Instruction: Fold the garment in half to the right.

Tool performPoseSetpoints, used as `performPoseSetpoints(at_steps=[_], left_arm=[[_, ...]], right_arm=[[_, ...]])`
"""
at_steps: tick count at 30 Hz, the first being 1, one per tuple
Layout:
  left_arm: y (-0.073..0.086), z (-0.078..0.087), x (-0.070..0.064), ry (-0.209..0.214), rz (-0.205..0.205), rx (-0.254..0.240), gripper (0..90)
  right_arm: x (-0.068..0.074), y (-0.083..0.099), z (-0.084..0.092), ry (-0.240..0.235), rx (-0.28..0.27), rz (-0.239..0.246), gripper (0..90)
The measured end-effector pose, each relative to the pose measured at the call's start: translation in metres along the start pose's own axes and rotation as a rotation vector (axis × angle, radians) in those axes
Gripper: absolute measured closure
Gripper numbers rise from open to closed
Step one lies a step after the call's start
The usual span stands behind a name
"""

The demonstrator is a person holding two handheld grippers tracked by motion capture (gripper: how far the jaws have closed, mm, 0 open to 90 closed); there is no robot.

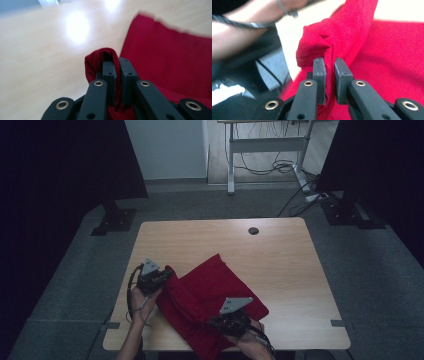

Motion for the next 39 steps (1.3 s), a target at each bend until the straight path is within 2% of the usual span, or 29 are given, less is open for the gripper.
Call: performPoseSetpoints(at_steps=[1,2,3,4,5,6,7,10,11,12,13,14,15,16,17,20,21,22,24,26,27,28,30,32,33,34,35,36,39], left_arm=[[0.0,0.0,0.0,0.0,0.0,0.0,84.6],[0.005,-0.021,-0.006,0.011,-0.013,-0.011,84.6],[0.01,-0.034,-0.011,0.02,-0.009,-0.006,84.2],[0.01,-0.034,-0.011,0.02,-0.009,-0.006,84.1],[0.01,-0.034,-0.011,0.02,-0.009,-0.006,84.1],[0.037,-0.075,-0.029,0.053,-0.017,0.083,84.1],[0.046,-0.085,-0.035,0.057,-0.042,0.123,83.9],[0.046,-0.085,-0.035,0.057,-0.042,0.123,83.8],[0.077,-0.106,-0.048,0.065,-0.106,0.237,83.8],[0.077,-0.106,-0.048,0.065,-0.106,0.237,82.1],[0.085,-0.107,-0.049,0.071,-0.09,0.246,82.1],[0.085,-0.107,-0.049,0.071,-0.09,0.246,81.6],[0.085,-0.107,-0.049,0.071,-0.09,0.246,81.6],[0.089,-0.102,-0.048,0.079,-0.07,0.268,81.6],[0.091,-0.099,-0.048,0.08,-0.078,0.278,79.6],[0.096,-0.093,-0.05,0.078,-0.083,0.286,79.4],[0.096,-0.093,-0.05,0.078,-0.083,0.286,79.4],[0.105,-0.08,-0.051,0.07,-0.093,0.277,79.4],[0.111,-0.069,-0.051,0.065,-0.087,0.27,79.4],[0.111,-0.069,-0.051,0.065,-0.087,0.27,79.4],[0.118,-0.054,-0.044,0.076,-0.05,0.266,79.4],[0.118,-0.054,-0.044,0.076,-0.05,0.266,80.0],[0.115,-0.041,-0.036,0.069,-0.036,0.248,81.8],[0.115,-0.041,-0.036,0.069,-0.036,0.248,82.8],[0.094,-0.028,-0.026,0.031,-0.026,0.188,82.8],[0.094,-0.028,-0.026,0.031,-0.026,0.188,83.1],[0.094,-0.028,-0.026,0.031,-0.026,0.188,83.1],[0.052,-0.019,-0.016,-0.007,-0.033,0.112,83.0],[0.052,-0.019,-0.016,-0.007,-0.033,0.112,82.9]], right_arm=[[0.0,0.0,0.0,0.0,0.0,0.0,80.9],[-0.019,0.007,0.016,0.071,-0.019,-0.033,80.9],[-0.032,0.019,0.019,0.116,-0.007,-0.058,80.8],[-0.032,0.019,0.019,0.116,-0.007,-0.058,80.8],[-0.039,0.028,0.019,0.138,0.007,-0.077,80.8],[-0.039,0.028,0.019,0.138,0.007,-0.077,80.8],[-0.061,0.057,0.012,0.167,0.059,-0.15,80.8],[-0.066,0.065,0.008,0.174,0.081,-0.162,80.9],[-0.066,0.065,0.008,0.174,0.081,-0.162,80.9],[-0.066,0.065,0.008,0.174,0.081,-0.162,80.9],[-0.076,0.089,-0.009,0.199,0.161,-0.177,80.8],[-0.076,0.089,-0.009,0.199,0.161,-0.177,80.8],[-0.079,0.097,-0.016,0.198,0.198,-0.187,80.8],[-0.079,0.097,-0.016,0.198,0.198,-0.187,80.8],[-0.077,0.105,-0.025,0.187,0.232,-0.189,80.7],[-0.075,0.107,-0.027,0.178,0.235,-0.191,80.7],[-0.07,0.107,-0.03,0.155,0.238,-0.189,80.7],[-0.07,0.107,-0.03,0.155,0.238,-0.189,80.6],[-0.059,0.108,-0.037,0.113,0.244,-0.174,80.2],[-0.056,0.109,-0.039,0.095,0.243,-0.175,80.2],[-0.056,0.109,-0.039,0.095,0.243,-0.175,80.2],[-0.056,0.109,-0.039,0.095,0.243,-0.175,80.2],[-0.043,0.107,-0.047,0.028,0.247,-0.157,80.3],[-0.04,0.103,-0.046,0.012,0.231,-0.154,80.3],[-0.04,0.103,-0.046,0.012,0.231,-0.154,80.3],[-0.04,0.103,-0.046,0.012,0.231,-0.154,80.3],[-0.03,0.079,-0.032,-0.023,0.141,-0.134,80.3],[-0.023,0.054,-0.014,-0.011,0.087,-0.086,80.3],[-0.022,0.047,-0.009,0.007,0.078,-0.067,80.3]])
Point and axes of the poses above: each handheld gripper's, and its own axes: z roughly backward along the jaws, y roughly out of its underside, x roughly to its left, the point moved 2 cm from there along -z, roughly forward along the jaws, and after that the axes turned 8 degrees about -z, right-handed, at the moved point
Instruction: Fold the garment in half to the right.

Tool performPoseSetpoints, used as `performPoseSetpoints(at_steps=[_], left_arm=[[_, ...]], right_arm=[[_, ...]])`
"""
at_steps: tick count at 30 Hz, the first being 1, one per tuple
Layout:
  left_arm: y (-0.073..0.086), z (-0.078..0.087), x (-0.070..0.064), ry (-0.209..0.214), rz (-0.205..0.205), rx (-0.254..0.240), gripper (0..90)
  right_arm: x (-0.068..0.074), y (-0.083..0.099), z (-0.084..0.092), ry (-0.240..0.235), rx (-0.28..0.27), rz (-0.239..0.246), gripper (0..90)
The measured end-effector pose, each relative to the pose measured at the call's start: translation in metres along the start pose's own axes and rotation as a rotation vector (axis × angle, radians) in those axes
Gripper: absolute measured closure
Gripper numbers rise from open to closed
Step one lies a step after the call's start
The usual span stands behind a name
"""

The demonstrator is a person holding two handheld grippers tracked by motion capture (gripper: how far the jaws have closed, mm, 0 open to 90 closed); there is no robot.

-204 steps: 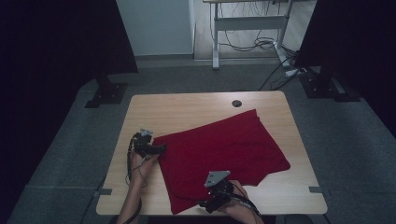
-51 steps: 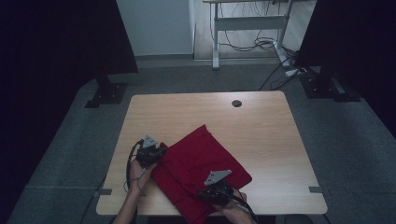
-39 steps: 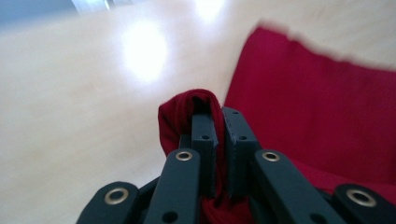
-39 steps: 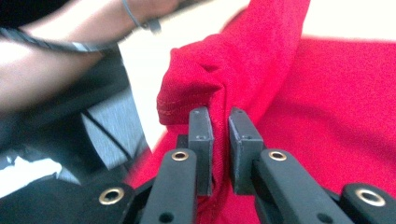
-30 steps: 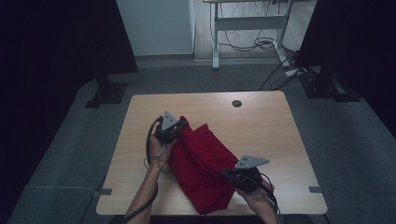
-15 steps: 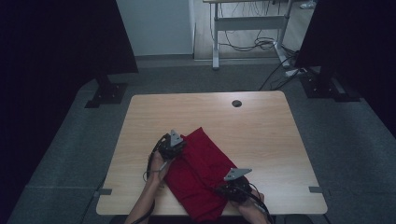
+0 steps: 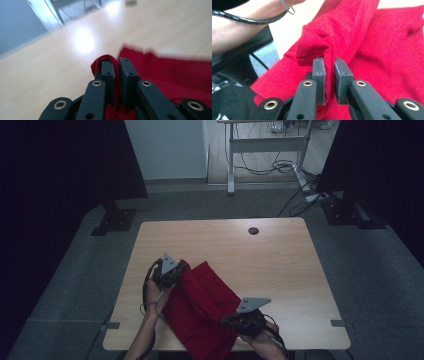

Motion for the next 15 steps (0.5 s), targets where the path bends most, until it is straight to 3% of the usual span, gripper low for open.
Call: performPoseSetpoints(at_steps=[1,2,3,4,7,8,9,13,14,15], left_arm=[[-0.018,-0.006,0.003,-0.009,-0.01,-0.004,82.9],[-0.018,-0.006,0.003,-0.009,-0.01,-0.004,82.5],[-0.018,-0.006,0.003,-0.009,-0.01,-0.004,82.5],[-0.008,-0.036,-0.006,0.037,0.005,0.03,82.4],[-0.008,-0.036,-0.006,0.037,0.005,0.03,82.2],[0.016,-0.062,-0.018,0.072,0.011,0.097,82.2],[0.023,-0.067,-0.021,0.077,0.018,0.112,81.3],[0.031,-0.072,-0.023,0.085,0.028,0.124,80.3],[0.04,-0.076,-0.021,0.095,0.072,0.144,78.4],[0.04,-0.076,-0.021,0.095,0.072,0.144,77.5]], right_arm=[[0.0,0.0,0.0,0.0,0.0,0.0,80.3],[0.0,0.0,0.0,0.0,0.0,0.0,80.3],[-0.006,-0.007,0.013,0.052,-0.014,0.013,80.3],[-0.023,0.003,0.012,0.084,0.008,-0.027,80.3],[-0.029,0.009,0.009,0.093,0.028,-0.038,80.3],[-0.029,0.009,0.009,0.093,0.028,-0.038,80.3],[-0.049,0.034,-0.004,0.13,0.094,-0.075,80.2],[-0.058,0.046,-0.011,0.135,0.132,-0.103,80.2],[-0.059,0.052,-0.017,0.147,0.176,-0.094,80.4],[-0.059,0.052,-0.017,0.147,0.176,-0.094,80.4]])
Point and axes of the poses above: each handheld gripper's, and its own axes: z roughly backward along the jaws, y roughly out of its underside, x roughly to its left, the point moved 2 cm from there along -z, roughly forward along the jaws, and after that the axes turned 8 degrees about -z, right-handed, at the moved point
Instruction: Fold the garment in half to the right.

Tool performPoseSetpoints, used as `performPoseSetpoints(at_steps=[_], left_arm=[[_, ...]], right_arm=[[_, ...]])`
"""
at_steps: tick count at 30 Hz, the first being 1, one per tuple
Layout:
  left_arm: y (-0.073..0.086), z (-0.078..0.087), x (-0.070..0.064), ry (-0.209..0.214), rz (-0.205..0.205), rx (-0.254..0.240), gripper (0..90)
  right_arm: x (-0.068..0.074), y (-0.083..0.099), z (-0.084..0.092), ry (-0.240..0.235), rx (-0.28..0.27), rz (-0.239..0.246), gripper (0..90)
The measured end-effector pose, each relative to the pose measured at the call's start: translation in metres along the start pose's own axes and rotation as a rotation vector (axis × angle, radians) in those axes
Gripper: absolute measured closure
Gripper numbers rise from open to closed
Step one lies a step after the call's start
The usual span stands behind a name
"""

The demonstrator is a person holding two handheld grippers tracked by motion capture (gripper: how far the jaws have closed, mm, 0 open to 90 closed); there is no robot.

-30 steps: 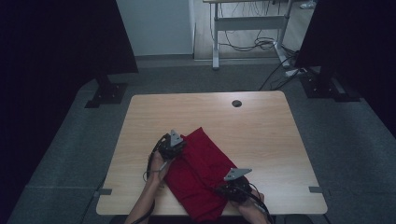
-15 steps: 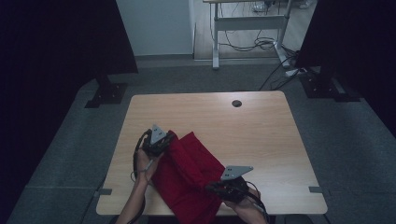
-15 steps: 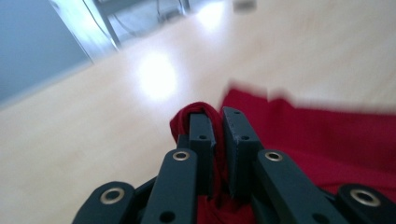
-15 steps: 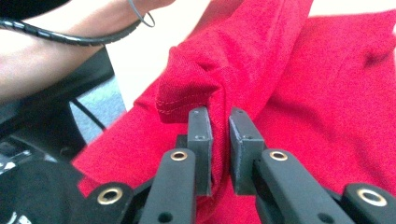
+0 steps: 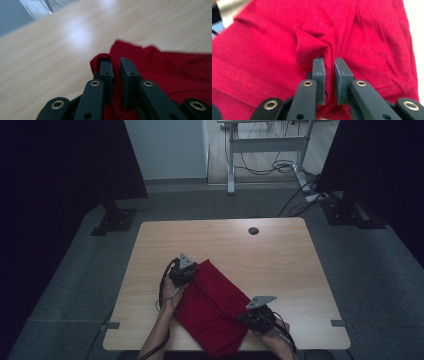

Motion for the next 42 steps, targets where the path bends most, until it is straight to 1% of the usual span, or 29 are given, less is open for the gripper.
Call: performPoseSetpoints(at_steps=[3,4,7,8,10,11,12,13,16,17,19,20,21,22,24,26,27,28,29,30,32,33,35,37,38,39,40,41,42], left_arm=[[0.0,0.001,0.002,-0.011,0.002,0.018,76.3],[-0.001,0.002,0.004,-0.049,0.005,0.04,75.2],[-0.001,0.002,0.004,-0.049,0.005,0.04,74.1],[-0.001,0.005,0.01,-0.067,0.056,0.048,74.1],[-0.001,0.005,0.01,-0.067,0.056,0.048,70.3],[0.0,0.014,0.024,-0.118,0.128,0.05,67.2],[0.0,0.014,0.024,-0.118,0.128,0.05,66.6],[0.001,0.017,0.028,-0.118,0.16,0.042,66.6],[0.001,0.023,0.032,-0.135,0.134,0.051,65.0],[0.002,0.035,0.032,-0.126,0.121,0.044,61.8],[0.002,0.035,0.032,-0.126,0.121,0.044,61.0],[0.001,0.048,0.029,-0.109,0.109,0.02,61.0],[0.001,0.048,0.029,-0.109,0.109,0.02,57.6],[-0.001,0.062,0.021,-0.077,0.1,-0.02,57.6],[-0.001,0.075,0.01,-0.036,0.104,-0.054,51.2],[-0.001,0.075,0.01,-0.036,0.104,-0.054,48.6],[0.004,0.087,-0.017,0.042,0.101,-0.061,48.6],[0.008,0.089,-0.026,0.05,0.094,-0.048,44.8],[0.008,0.089,-0.026,0.05,0.094,-0.048,44.1],[0.017,0.089,-0.04,0.082,0.09,-0.021,44.1],[0.017,0.089,-0.04,0.082,0.09,-0.021,43.0],[0.035,0.086,-0.057,0.107,0.101,0.02,43.0],[0.043,0.083,-0.061,0.101,0.092,0.052,37.9],[0.043,0.083,-0.061,0.101,0.092,0.052,36.3],[0.052,0.077,-0.063,0.093,0.092,0.065,36.3],[0.052,0.077,-0.063,0.093,0.092,0.065,30.8],[0.052,0.077,-0.063,0.093,0.092,0.065,30.8],[0.057,0.074,-0.065,0.08,0.064,0.043,29.5],[0.057,0.074,-0.065,0.08,0.064,0.043,28.6]], right_arm=[[0.001,0.001,-0.002,0.008,0.01,0.007,80.4],[0.002,0.003,-0.003,0.022,0.01,0.0,80.4],[0.002,0.003,-0.004,0.022,0.008,-0.004,80.4],[0.002,0.003,-0.004,0.022,0.008,-0.004,80.4],[0.002,0.003,-0.004,0.023,0.002,-0.019,80.4],[0.003,0.002,-0.005,0.036,0.005,-0.012,80.3],[0.003,0.002,-0.005,0.036,0.005,-0.012,80.3],[0.004,0.002,-0.005,0.04,0.006,-0.011,80.3],[0.004,0.002,-0.005,0.042,0.005,-0.006,80.3],[0.003,0.002,-0.005,0.035,0.005,-0.013,80.2],[0.003,0.002,-0.006,0.034,0.004,-0.013,80.2],[0.003,0.002,-0.006,0.034,0.004,-0.013,80.2],[0.003,0.002,-0.006,0.034,0.004,-0.013,80.2],[0.003,0.002,-0.006,0.034,0.001,-0.016,80.0],[0.004,0.003,-0.006,0.038,-0.004,-0.014,79.7],[0.004,0.003,-0.006,0.037,-0.005,-0.013,79.7],[0.004,0.003,-0.006,0.037,-0.005,-0.013,79.5],[0.003,0.003,-0.006,0.036,-0.008,-0.009,79.5],[0.003,0.003,-0.006,0.036,-0.008,-0.009,79.5],[0.003,0.003,-0.006,0.035,-0.01,-0.008,79.4],[0.003,0.003,-0.006,0.033,-0.014,-0.007,79.4],[0.003,0.003,-0.006,0.033,-0.014,-0.007,79.4],[0.002,0.004,-0.006,0.028,-0.019,-0.003,79.3],[0.002,0.004,-0.006,0.027,-0.021,-0.001,79.3],[0.002,0.004,-0.006,0.027,-0.021,-0.001,79.3],[0.002,0.004,-0.006,0.027,-0.021,-0.001,79.3],[0.002,0.005,-0.006,0.027,-0.027,0.006,79.3],[0.003,0.005,-0.006,0.019,-0.027,0.016,71.0],[0.003,0.005,-0.006,0.019,-0.027,0.016,71.0]])
Point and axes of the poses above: each handheld gripper's, and its own axes: z roughly backward along the jaws, y roughly out of its underside, x roughly to its left, the point moved 2 cm from there along -z, roughly forward along the jaws, and after that the axes turned 8 degrees about -z, right-handed, at the moved point
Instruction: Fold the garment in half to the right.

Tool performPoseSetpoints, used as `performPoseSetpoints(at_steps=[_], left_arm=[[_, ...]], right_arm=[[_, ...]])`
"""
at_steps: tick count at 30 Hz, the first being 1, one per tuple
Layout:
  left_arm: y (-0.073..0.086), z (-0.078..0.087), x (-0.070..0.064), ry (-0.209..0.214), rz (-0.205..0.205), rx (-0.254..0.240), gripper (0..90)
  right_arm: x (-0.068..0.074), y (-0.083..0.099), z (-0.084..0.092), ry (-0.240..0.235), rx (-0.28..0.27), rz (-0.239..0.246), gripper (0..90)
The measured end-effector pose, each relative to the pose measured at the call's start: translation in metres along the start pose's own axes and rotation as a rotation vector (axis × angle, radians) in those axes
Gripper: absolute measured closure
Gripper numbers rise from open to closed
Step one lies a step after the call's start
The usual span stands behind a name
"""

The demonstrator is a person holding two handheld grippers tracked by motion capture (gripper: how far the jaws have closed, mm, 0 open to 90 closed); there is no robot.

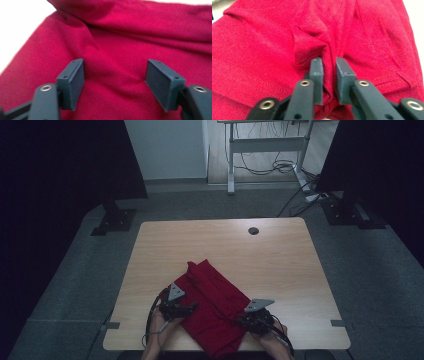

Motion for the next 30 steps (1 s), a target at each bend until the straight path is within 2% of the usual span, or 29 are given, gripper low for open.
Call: performPoseSetpoints(at_steps=[1,2,3,4,5,6,7,8,9,10,11,12,13,15,16,17,18,19,23,24,25,26,27,28,29,30], left_arm=[[0.0,0.0,0.0,0.0,0.0,0.0,28.6],[0.0,0.0,0.0,0.0,0.0,0.0,28.6],[0.002,0.0,-0.001,0.005,-0.01,-0.009,28.6],[0.002,0.0,-0.001,0.005,-0.01,-0.009,24.3],[0.002,-0.001,-0.002,0.006,-0.018,-0.005,24.3],[0.002,-0.001,-0.002,0.006,-0.018,-0.005,22.7],[0.002,-0.001,-0.002,0.006,-0.018,-0.005,22.7],[0.001,-0.002,-0.004,-0.006,-0.034,0.004,22.7],[0.001,-0.002,-0.004,-0.006,-0.034,0.004,21.9],[0.001,-0.002,-0.004,-0.006,-0.034,0.004,21.9],[0.001,-0.002,-0.004,-0.008,-0.034,0.004,21.9],[0.001,-0.002,-0.004,-0.008,-0.034,0.004,21.9],[0.001,-0.002,-0.004,-0.008,-0.034,0.004,21.9],[0.001,-0.002,-0.004,-0.012,-0.035,0.003,21.8],[0.001,-0.002,-0.004,-0.012,-0.035,0.003,21.8],[0.001,-0.002,-0.006,-0.03,-0.044,0.004,21.8],[0.001,-0.002,-0.006,-0.037,-0.045,0.004,20.1],[0.001,-0.002,-0.006,-0.04,-0.045,0.004,19.2],[0.001,-0.002,-0.005,-0.035,-0.038,0.007,18.9],[0.001,-0.002,-0.005,-0.035,-0.038,0.007,18.8],[0.001,-0.002,-0.005,-0.035,-0.036,0.007,18.8],[0.001,-0.002,-0.005,-0.035,-0.036,0.007,18.7],[0.001,-0.002,-0.005,-0.035,-0.034,0.007,18.7],[0.001,-0.002,-0.005,-0.033,-0.033,0.006,18.7],[0.001,-0.002,-0.005,-0.031,-0.033,0.006,18.7],[0.001,-0.002,-0.005,-0.031,-0.033,0.006,18.7]], right_arm=[[0.001,0.0,0.001,-0.006,0.007,0.016,71.0],[0.001,0.0,0.001,-0.006,0.007,0.016,66.5],[0.001,0.0,0.001,-0.006,0.007,0.016,66.5],[0.001,0.0,0.001,-0.006,0.007,0.016,66.5],[0.003,0.0,0.012,0.027,0.023,0.085,53.6],[0.003,0.0,0.012,0.027,0.023,0.085,53.6],[0.002,-0.002,0.022,0.018,-0.006,0.075,53.6],[0.002,-0.002,0.022,0.018,-0.006,0.075,47.0],[0.002,-0.002,0.022,0.018,-0.006,0.075,47.0],[0.003,-0.01,0.032,0.019,-0.047,0.084,47.0],[0.01,-0.022,0.023,0.023,-0.071,0.101,17.2],[0.01,-0.022,0.023,0.023,-0.071,0.101,17.2],[0.013,-0.027,0.016,0.024,-0.066,0.108,17.2],[0.013,-0.027,0.016,0.024,-0.066,0.108,13.9],[0.021,-0.035,-0.002,0.042,-0.026,0.13,13.9],[0.021,-0.035,-0.002,0.042,-0.026,0.13,11.0],[0.025,-0.038,-0.029,0.103,0.042,0.163,12.8],[0.023,-0.036,-0.035,0.102,0.061,0.164,13.0],[0.015,-0.033,-0.037,0.102,0.037,0.131,14.1],[-0.008,-0.03,-0.024,0.194,-0.009,0.085,15.6],[-0.017,-0.029,-0.019,0.238,-0.022,0.07,16.1],[-0.017,-0.029,-0.019,0.238,-0.022,0.07,16.1],[-0.027,-0.027,-0.014,0.267,-0.031,0.039,16.1],[-0.042,-0.024,-0.005,0.284,-0.037,-0.015,16.1],[-0.051,-0.021,0.001,0.271,-0.054,-0.06,16.1],[-0.051,-0.021,0.001,0.271,-0.054,-0.06,16.1]])
Point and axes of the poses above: each handheld gripper's, and its own axes: z roughly backward along the jaws, y roughly out of its underside, x roughly to its left, the point moved 2 cm from there along -z, roughly forward along the jaws, and after that the axes turned 8 degrees about -z, right-handed, at the moved point
